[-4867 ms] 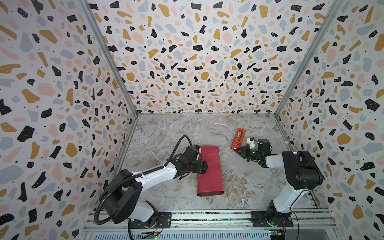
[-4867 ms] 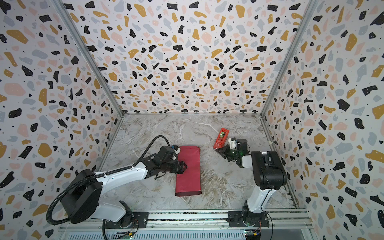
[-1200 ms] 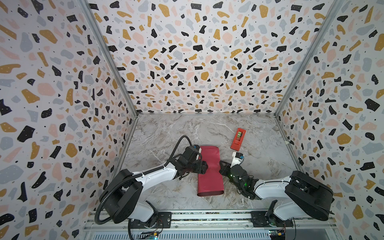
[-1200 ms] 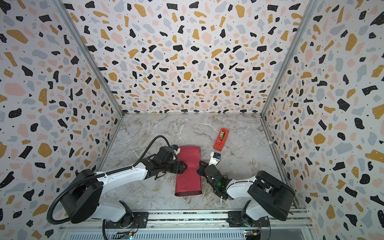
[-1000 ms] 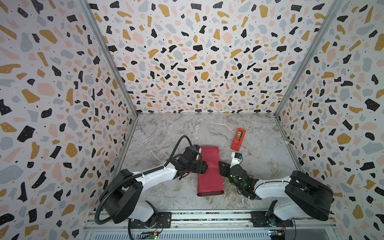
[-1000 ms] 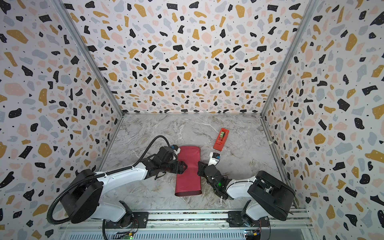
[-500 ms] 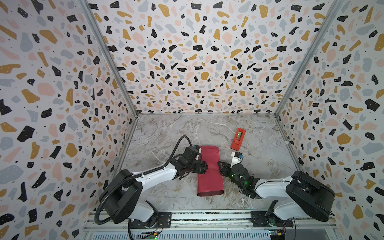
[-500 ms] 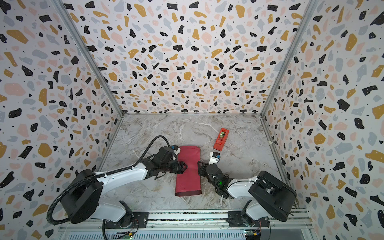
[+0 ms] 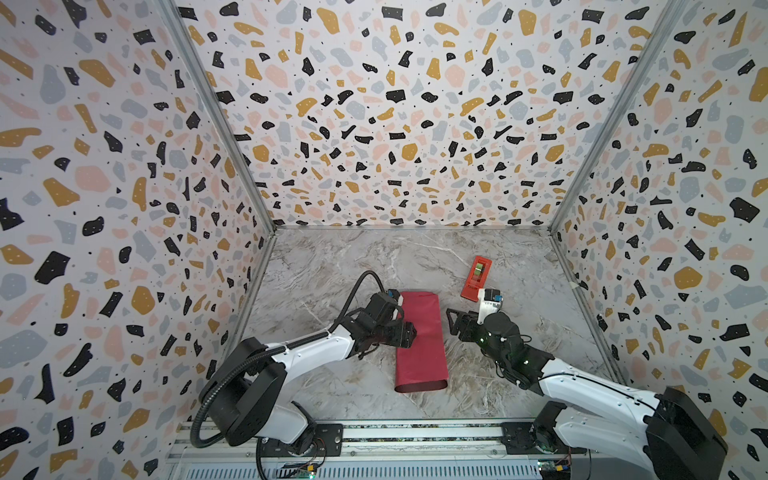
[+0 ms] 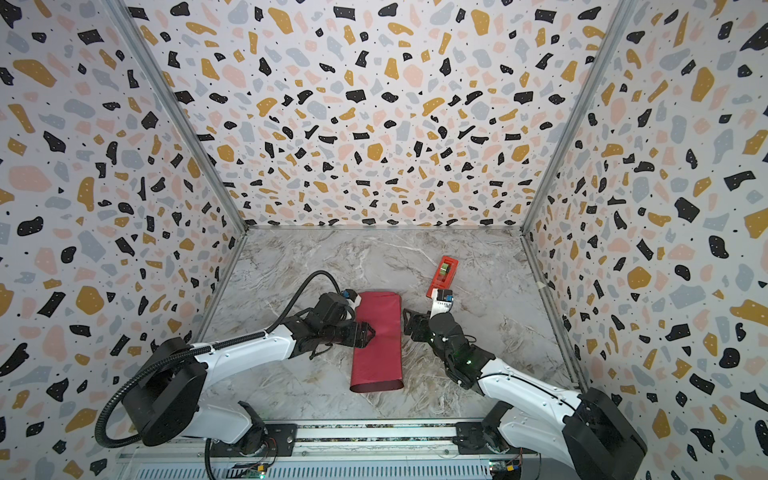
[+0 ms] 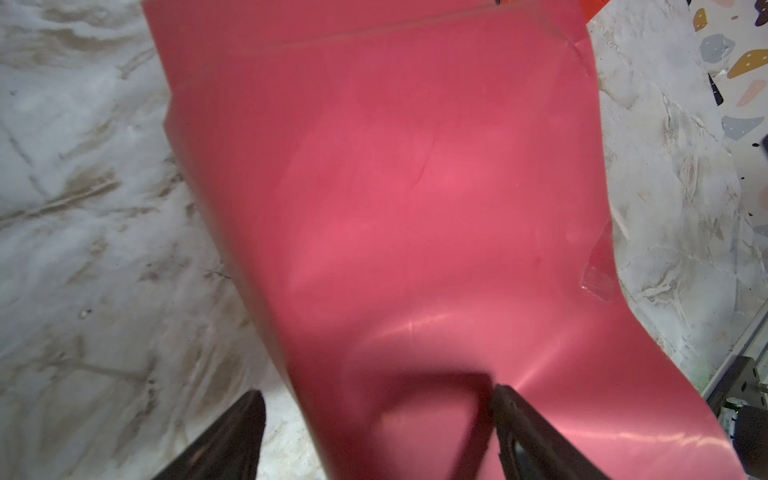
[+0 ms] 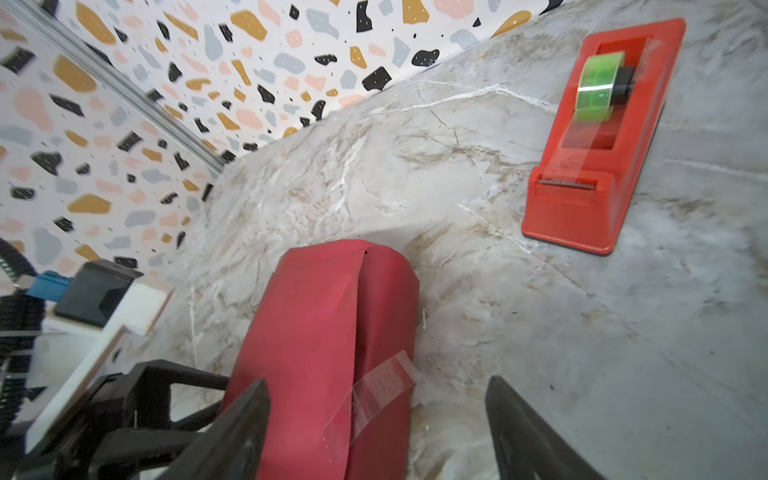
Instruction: Wrap the gift box in paper
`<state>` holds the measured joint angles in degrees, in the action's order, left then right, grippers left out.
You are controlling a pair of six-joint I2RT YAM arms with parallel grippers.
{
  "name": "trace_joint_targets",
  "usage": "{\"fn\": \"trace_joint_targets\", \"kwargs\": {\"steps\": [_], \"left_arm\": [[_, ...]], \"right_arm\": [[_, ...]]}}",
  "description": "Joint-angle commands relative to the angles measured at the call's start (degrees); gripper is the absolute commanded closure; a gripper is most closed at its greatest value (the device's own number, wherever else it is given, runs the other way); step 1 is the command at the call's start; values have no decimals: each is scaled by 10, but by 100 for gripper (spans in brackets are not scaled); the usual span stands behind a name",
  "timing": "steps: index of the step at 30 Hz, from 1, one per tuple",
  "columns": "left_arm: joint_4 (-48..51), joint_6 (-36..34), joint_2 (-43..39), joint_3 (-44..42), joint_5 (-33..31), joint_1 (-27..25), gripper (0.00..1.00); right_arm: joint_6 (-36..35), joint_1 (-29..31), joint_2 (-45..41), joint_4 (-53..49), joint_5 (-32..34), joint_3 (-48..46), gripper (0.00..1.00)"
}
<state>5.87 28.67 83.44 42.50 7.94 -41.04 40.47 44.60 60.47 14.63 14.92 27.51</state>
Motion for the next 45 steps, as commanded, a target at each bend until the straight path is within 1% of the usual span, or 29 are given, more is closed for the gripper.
{"fn": "trace_joint_targets", "kwargs": {"steps": [1, 3, 6, 11, 19, 23, 26, 33, 45], "left_arm": [[105, -22, 48, -25, -56, -3, 14], [107, -22, 49, -24, -58, -2, 13], [109, -21, 50, -24, -60, -2, 14], [110, -21, 53, -24, -63, -3, 13], [109, -23, 56, -25, -64, -2, 13], [109, -24, 56, -25, -64, -2, 12], [109, -24, 56, -26, -65, -2, 12], [109, -24, 56, -27, -66, -2, 12], [108, -24, 59, -26, -67, -3, 13]], "right_arm": [[-76, 19, 7, -153, 6, 67, 23], [-89, 34, 23, -184, 5, 96, 25], [-103, 44, 55, -210, -19, 135, 28], [-114, 44, 116, -238, -67, 190, 31], [-135, 31, 191, -253, -120, 236, 35], [-134, 21, 208, -254, -142, 239, 38], [-132, 18, 211, -255, -147, 238, 40], [-124, 9, 224, -250, -162, 232, 41], [-94, 1, 235, -218, -210, 211, 44]]}}
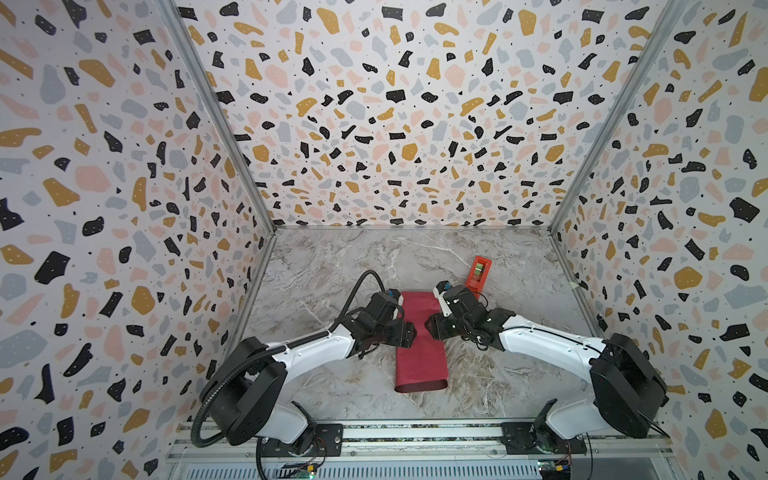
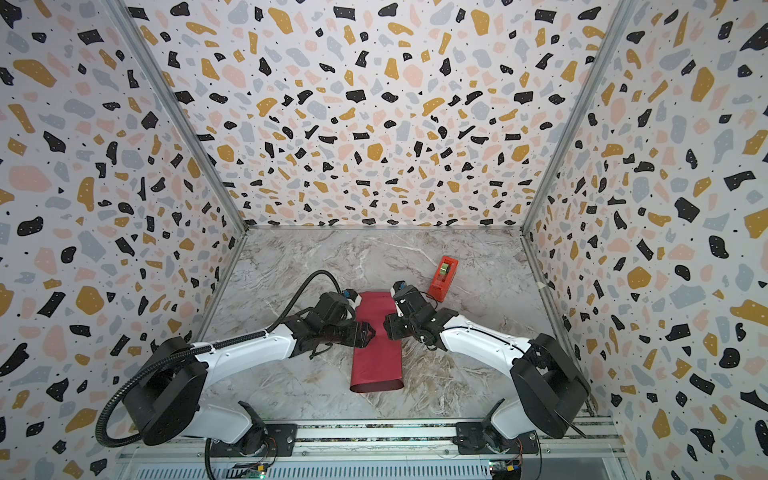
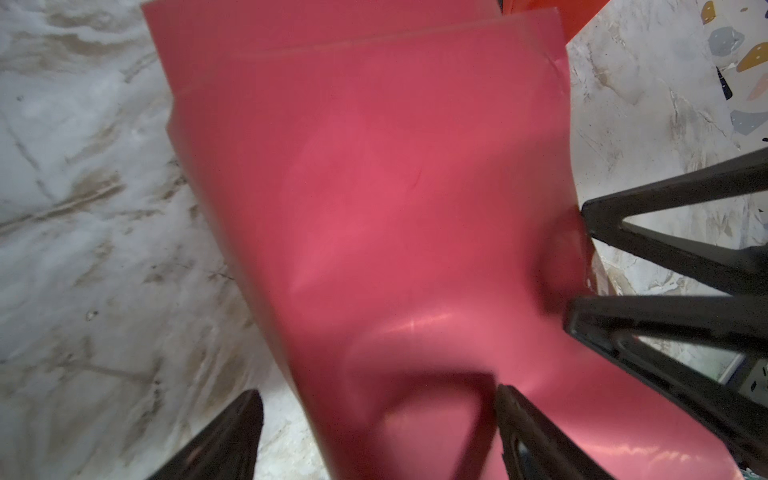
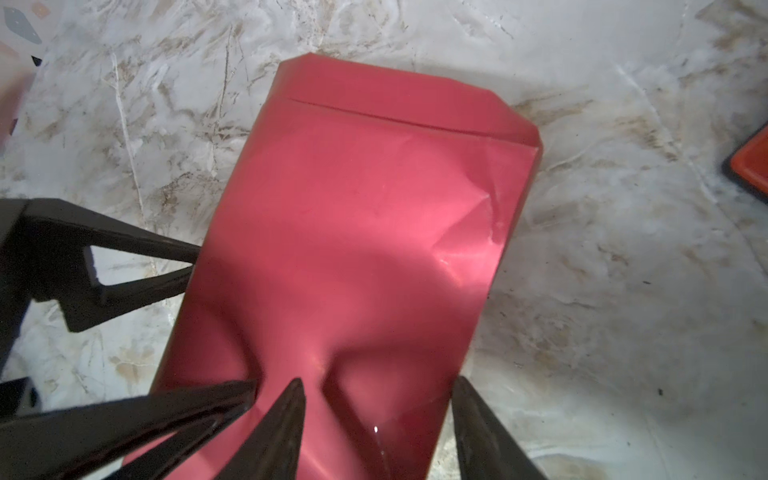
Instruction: Wrap the gift box in paper
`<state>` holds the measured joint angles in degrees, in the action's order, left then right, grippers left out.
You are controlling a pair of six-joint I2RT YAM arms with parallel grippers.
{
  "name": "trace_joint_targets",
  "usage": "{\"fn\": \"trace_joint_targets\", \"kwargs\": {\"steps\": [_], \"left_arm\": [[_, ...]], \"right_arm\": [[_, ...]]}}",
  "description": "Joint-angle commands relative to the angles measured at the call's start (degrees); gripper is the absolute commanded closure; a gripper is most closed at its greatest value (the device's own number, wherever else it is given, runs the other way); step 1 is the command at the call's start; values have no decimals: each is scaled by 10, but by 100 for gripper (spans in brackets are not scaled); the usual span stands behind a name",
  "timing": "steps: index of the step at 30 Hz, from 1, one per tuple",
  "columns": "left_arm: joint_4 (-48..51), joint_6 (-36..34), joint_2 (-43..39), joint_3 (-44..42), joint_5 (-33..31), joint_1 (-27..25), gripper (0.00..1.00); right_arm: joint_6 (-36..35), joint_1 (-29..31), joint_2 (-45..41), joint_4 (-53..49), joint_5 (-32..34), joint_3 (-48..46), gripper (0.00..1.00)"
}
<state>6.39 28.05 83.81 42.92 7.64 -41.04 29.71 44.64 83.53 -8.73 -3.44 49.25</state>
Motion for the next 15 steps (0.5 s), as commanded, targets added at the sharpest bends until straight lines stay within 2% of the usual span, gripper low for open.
{"fn": "trace_joint_targets", "kwargs": {"steps": [1, 9, 15], "left_arm": [[103, -18, 56, -30, -64, -2, 13], [103, -19, 58, -29, -64, -3, 13], [104, -19, 58, -28, -63, -3, 13]], "right_arm": [[16, 0, 6, 20, -33, -9, 44], [38, -13, 14, 64, -82, -26, 44], [60, -40, 19, 135, -162, -56, 39]]}}
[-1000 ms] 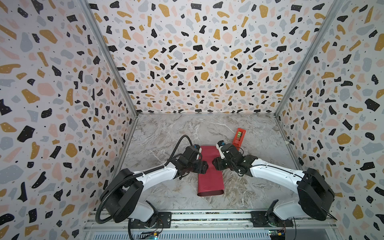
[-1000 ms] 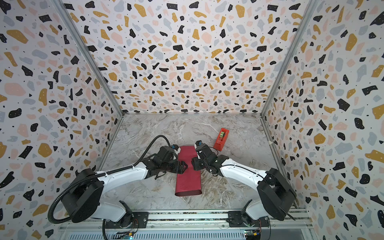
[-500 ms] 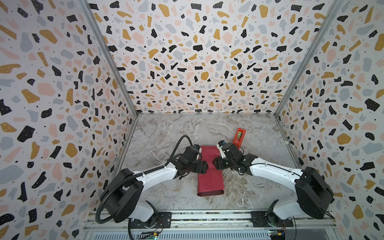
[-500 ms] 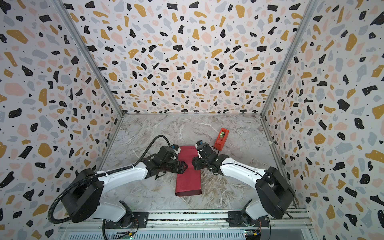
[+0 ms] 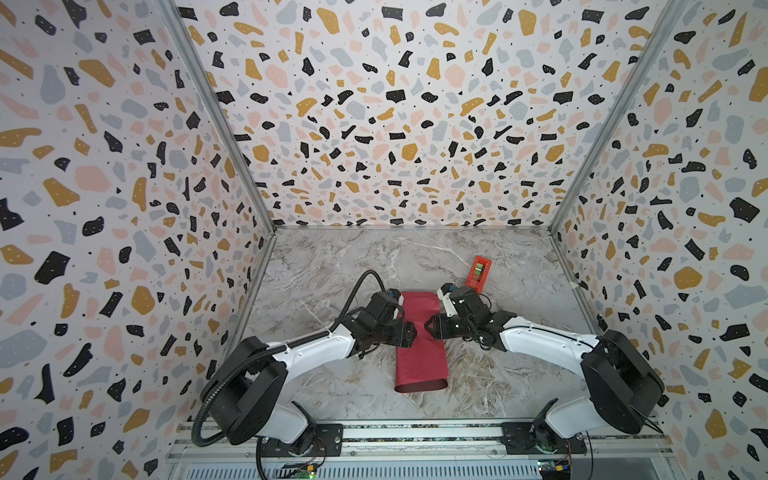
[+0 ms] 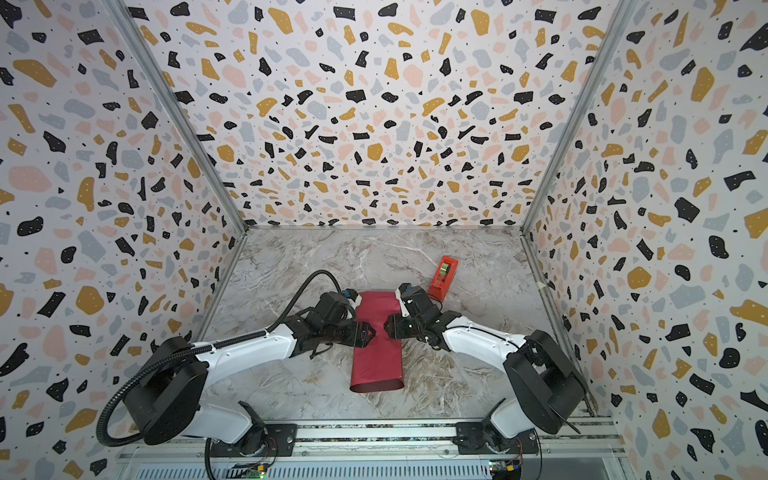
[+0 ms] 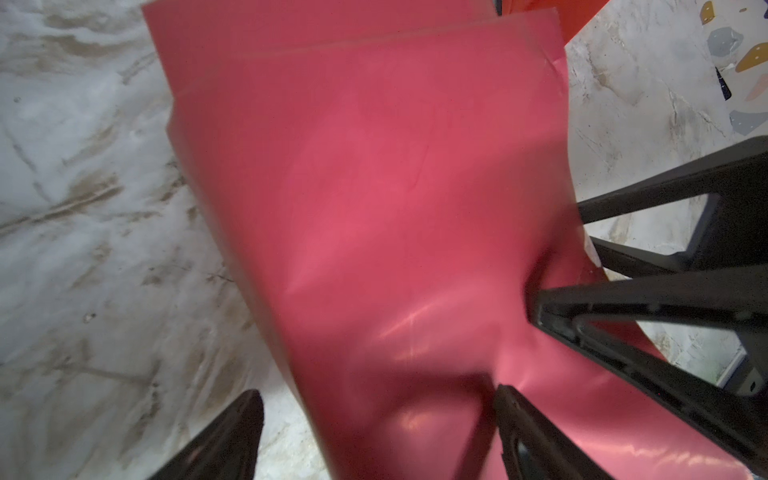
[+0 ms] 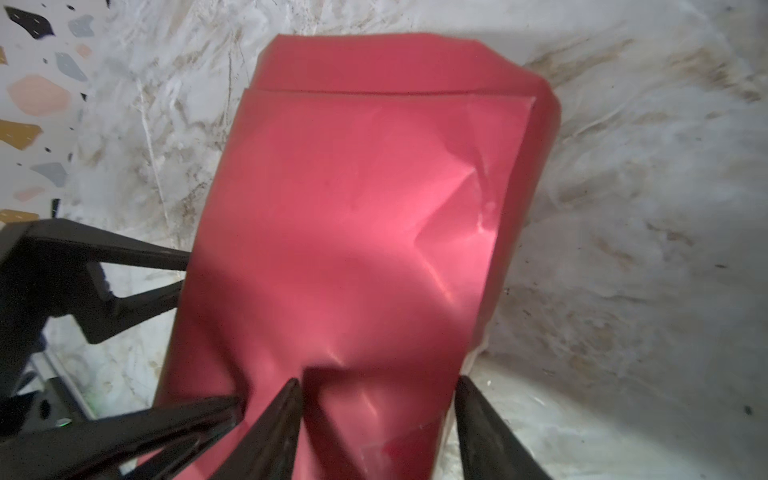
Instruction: Wrap the gift box in paper
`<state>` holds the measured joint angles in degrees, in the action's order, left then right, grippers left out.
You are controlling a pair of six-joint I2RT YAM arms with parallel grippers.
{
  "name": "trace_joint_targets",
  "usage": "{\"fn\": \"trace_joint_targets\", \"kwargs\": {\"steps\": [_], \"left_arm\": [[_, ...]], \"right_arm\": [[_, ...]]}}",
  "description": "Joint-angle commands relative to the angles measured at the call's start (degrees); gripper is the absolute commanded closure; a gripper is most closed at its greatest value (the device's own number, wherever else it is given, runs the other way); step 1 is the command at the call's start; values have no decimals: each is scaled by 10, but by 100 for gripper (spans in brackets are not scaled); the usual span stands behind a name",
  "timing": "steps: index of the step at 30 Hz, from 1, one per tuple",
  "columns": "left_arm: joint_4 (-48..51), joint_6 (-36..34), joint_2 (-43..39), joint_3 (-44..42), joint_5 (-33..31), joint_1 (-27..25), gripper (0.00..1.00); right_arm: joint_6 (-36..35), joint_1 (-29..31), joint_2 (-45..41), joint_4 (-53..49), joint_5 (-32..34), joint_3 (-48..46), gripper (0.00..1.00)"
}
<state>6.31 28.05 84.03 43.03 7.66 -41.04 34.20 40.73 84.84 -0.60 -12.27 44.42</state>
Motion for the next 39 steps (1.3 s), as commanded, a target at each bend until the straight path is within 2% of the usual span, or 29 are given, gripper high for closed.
{"fn": "trace_joint_targets", "kwargs": {"steps": [1, 7, 15, 24, 29, 33, 36, 39], "left_arm": [[106, -20, 55, -29, -64, -3, 13], [108, -17, 43, -26, -62, -3, 12], [115, -8, 19, 0, -58, -3, 7], [110, 18, -7, 66, -34, -3, 2], [105, 31, -36, 80, -25, -1, 0], [102, 46, -87, 54, -20, 13, 0], [79, 73, -131, 10, 5, 24, 0], [24, 121, -148, -42, 71, 24, 6]], "right_arm": [[18, -5, 8, 66, -86, -11, 38], [32, -26, 32, 119, -140, -29, 32], [19, -67, 54, 145, -170, -33, 23], [-13, -117, 32, 114, -206, -9, 0], [-37, -146, -14, 79, -208, -7, 1], [-66, -152, -63, 21, -176, -25, 1], [-55, -147, -93, 14, -190, -63, 0], [-28, -121, -116, 33, -205, -96, 2]]}}
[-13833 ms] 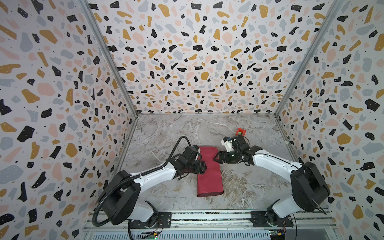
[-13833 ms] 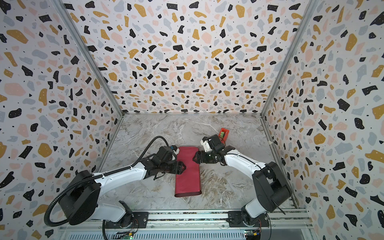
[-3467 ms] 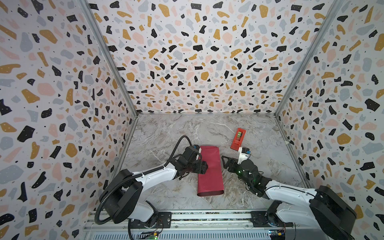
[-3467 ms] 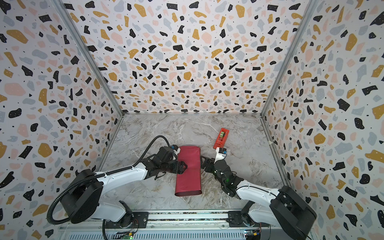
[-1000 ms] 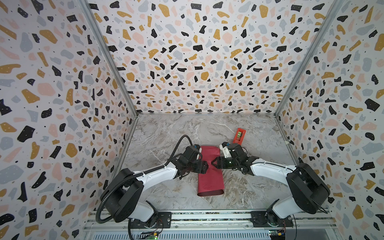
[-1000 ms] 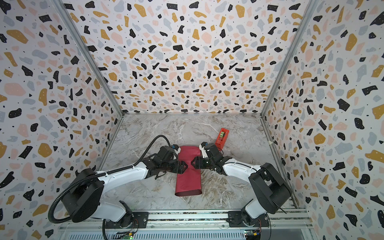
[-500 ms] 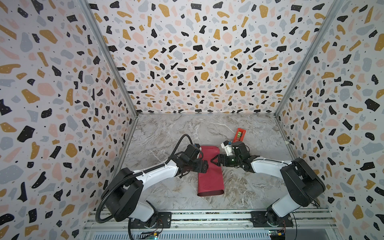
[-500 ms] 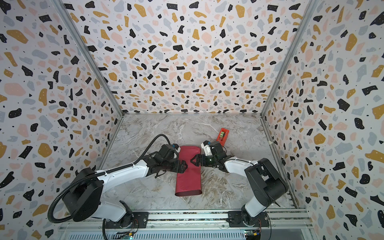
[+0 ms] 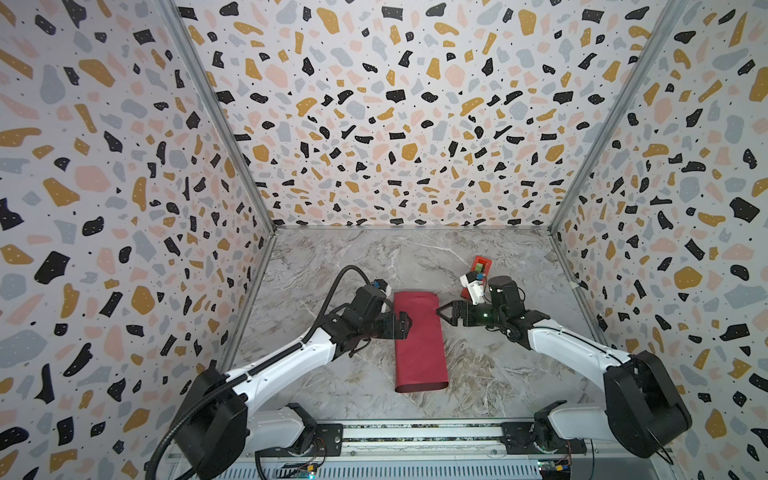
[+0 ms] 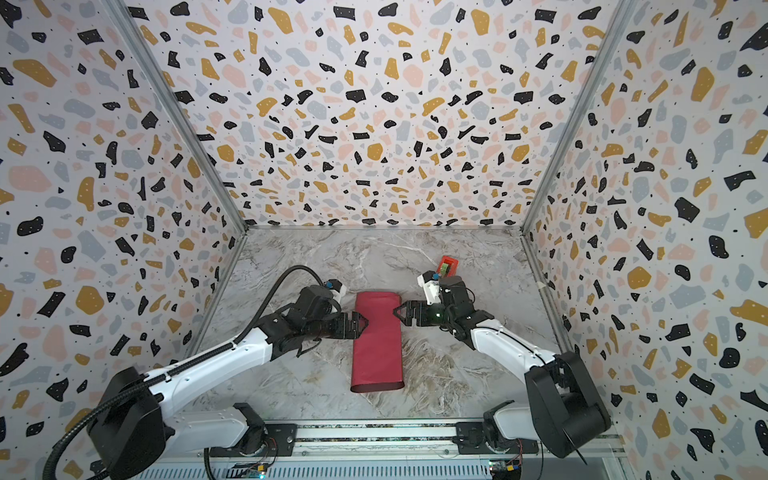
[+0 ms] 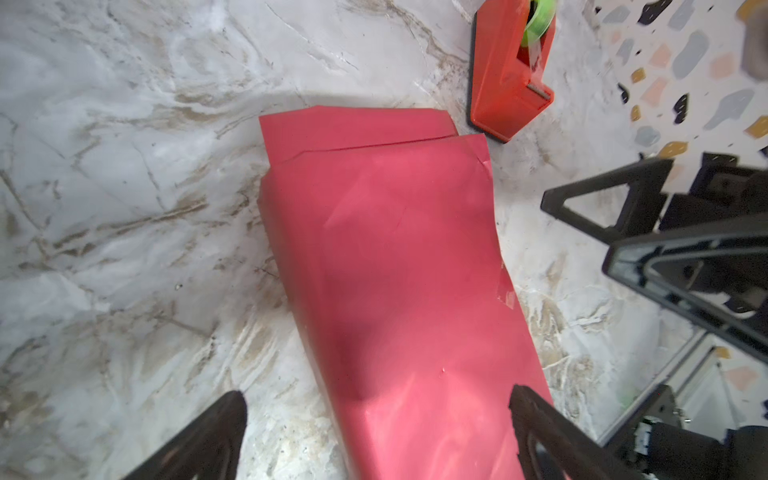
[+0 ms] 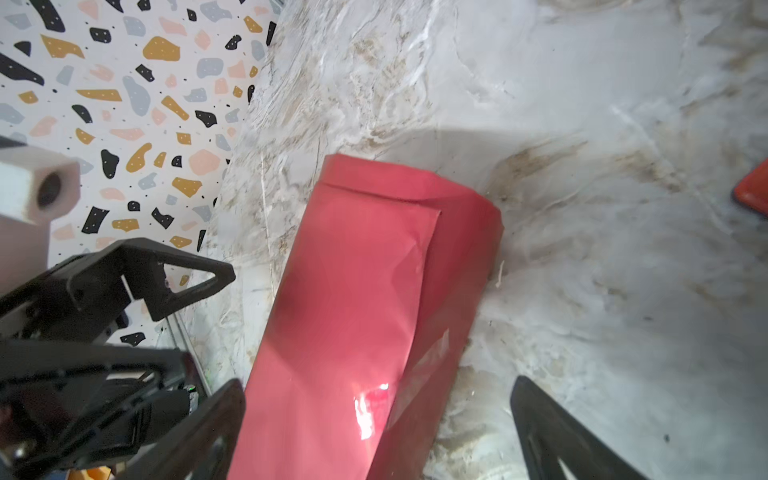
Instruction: Wrap the gift box in paper
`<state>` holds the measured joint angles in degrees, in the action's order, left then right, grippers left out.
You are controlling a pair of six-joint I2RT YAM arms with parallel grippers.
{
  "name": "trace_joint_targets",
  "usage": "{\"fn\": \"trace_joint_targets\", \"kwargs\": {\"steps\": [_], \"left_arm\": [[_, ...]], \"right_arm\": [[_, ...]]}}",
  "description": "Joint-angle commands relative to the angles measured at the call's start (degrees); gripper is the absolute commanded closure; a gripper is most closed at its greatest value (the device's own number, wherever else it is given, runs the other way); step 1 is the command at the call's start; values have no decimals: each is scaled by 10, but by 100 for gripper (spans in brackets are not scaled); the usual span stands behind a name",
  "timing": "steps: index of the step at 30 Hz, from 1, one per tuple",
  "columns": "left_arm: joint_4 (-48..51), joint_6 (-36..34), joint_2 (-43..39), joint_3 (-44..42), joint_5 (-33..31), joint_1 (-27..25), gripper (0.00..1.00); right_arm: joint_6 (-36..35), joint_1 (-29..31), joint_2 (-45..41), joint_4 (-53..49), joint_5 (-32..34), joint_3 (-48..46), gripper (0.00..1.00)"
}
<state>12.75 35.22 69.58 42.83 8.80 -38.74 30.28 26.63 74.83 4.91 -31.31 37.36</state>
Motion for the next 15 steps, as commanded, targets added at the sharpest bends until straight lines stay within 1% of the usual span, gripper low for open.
{"fn": "trace_joint_targets", "kwargs": {"steps": [1, 2, 5, 8, 12, 15], "left_arm": [[-63, 66, -3, -57, 80, 1, 8], [-77, 75, 0, -66, 88, 1, 9], [-85, 73, 16, -65, 84, 0, 12], [-98, 72, 39, -54, 90, 0, 13], [-119, 77, 70, -42, 94, 1, 14], [-122, 74, 93, -30, 86, 3, 15]], "right_arm": [[22, 30, -22, -14, -13, -33, 3], [32, 40, -26, -5, -10, -39, 4], [56, 64, -28, 27, -3, -53, 6], [76, 78, -13, 59, -5, -55, 8], [101, 82, 17, 102, -20, -51, 13], [101, 81, 40, 107, -15, -29, 15]]}}
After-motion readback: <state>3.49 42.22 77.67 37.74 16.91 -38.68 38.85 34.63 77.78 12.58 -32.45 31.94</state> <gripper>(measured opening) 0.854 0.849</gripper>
